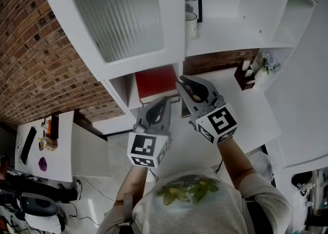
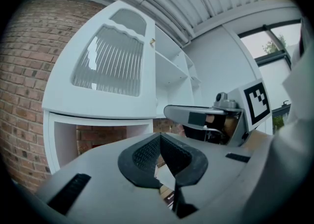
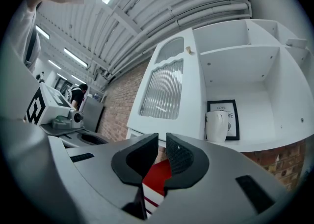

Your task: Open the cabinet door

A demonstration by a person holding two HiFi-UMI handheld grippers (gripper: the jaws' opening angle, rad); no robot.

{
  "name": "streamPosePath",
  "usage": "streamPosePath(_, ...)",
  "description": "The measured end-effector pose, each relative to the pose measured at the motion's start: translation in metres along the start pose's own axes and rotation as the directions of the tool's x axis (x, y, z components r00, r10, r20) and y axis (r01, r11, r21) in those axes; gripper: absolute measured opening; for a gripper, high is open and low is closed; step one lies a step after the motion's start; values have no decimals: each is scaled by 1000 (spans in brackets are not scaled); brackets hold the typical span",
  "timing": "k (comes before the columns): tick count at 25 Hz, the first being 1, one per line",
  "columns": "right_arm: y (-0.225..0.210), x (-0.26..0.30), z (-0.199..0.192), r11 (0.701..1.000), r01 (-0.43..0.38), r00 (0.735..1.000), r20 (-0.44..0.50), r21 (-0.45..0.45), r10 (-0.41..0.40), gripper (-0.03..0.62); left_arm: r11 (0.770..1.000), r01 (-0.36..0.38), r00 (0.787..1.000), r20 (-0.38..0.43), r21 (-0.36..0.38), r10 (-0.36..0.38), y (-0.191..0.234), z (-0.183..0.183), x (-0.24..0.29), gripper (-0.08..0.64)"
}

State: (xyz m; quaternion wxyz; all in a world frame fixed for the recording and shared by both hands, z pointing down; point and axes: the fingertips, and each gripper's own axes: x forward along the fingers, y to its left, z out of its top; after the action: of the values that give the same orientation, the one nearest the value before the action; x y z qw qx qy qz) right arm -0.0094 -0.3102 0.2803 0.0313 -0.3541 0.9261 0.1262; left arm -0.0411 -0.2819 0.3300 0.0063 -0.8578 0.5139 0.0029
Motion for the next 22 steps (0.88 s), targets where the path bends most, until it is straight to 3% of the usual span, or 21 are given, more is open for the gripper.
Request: streamPosePath(22,-40,30,2,999,31,1000,-8,20,-31,80,1000,21,1000,-1,-16,-21,7,-5,23,8)
